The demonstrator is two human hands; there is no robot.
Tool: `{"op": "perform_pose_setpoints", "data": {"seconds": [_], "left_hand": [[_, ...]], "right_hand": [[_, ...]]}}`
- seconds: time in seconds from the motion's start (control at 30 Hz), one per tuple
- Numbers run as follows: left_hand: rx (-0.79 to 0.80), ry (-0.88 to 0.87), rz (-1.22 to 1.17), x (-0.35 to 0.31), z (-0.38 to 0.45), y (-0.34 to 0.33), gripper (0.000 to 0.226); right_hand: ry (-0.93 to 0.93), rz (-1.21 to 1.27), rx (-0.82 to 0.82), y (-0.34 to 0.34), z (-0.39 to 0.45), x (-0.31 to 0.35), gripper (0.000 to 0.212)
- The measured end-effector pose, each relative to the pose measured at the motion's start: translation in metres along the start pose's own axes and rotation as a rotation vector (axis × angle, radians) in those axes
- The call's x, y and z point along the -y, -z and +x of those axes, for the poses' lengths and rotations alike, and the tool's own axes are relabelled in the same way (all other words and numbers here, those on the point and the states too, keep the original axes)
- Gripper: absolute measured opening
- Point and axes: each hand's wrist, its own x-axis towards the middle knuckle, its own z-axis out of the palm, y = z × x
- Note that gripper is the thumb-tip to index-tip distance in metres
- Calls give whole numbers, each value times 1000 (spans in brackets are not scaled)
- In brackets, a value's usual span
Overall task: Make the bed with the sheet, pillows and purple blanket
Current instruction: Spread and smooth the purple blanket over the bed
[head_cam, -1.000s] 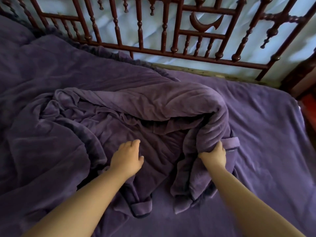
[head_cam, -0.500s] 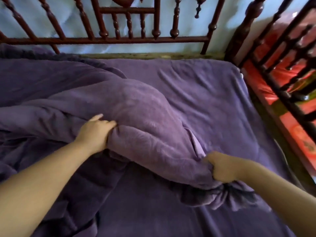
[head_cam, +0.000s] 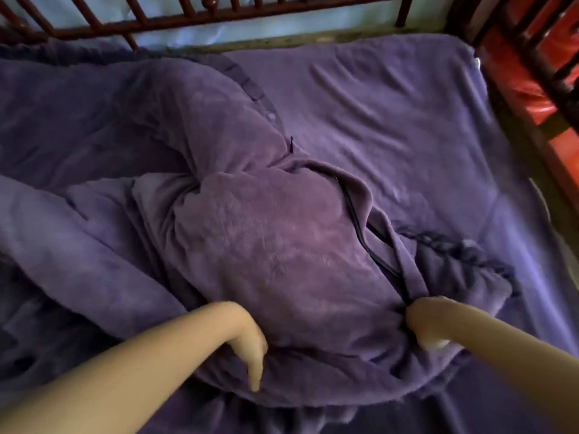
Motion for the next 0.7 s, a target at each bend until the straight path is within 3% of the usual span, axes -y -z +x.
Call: {"op": "perform_pose_setpoints", "data": {"seconds": [0.07,0.13,0.2,0.23,0.27,0.3,0.33,0.4,0.5,0.6,0.67,0.7], "left_hand": [[-169,-108,11,-2,-6,13,46],[-605,-292,-265,3,-23,33,28],[-1250,-376,-612,12,-41,53,12],[-1540,-291,-623,18,-49,66,12],[-1690,-101,-534,23,-56,75,33],[-1663,101,-446,30,-57,83,63],[-1505,269,-381,39,-56,88,90],[-1180,419,-239,48,-52,92,109],[-970,396,7,39,-29,73,77],[-894,408,93,17,6,42,44],[-823,466,108,9,19,32,39],[-811,479,92,10,23,32,39]], "right_hand": [[33,151,6,1,2,2,34],[26,282,-105,5,-1,-6,27],[-100,448,-414,-1,-1,-20,20],[-244,550,-659,-8,-3,-26,17],[-415,640,-861,-17,-3,-29,25],[-605,734,-902,-29,-2,-29,54],[-748,903,-849,-42,1,-26,81],[-838,1461,-717,-59,7,-17,111],[-802,2057,-616,-69,18,-6,109],[-687,2310,-496,-75,28,-3,97],[-546,2401,-402,-90,45,-5,105],[-501,2420,-380,-95,51,-8,98]]}}
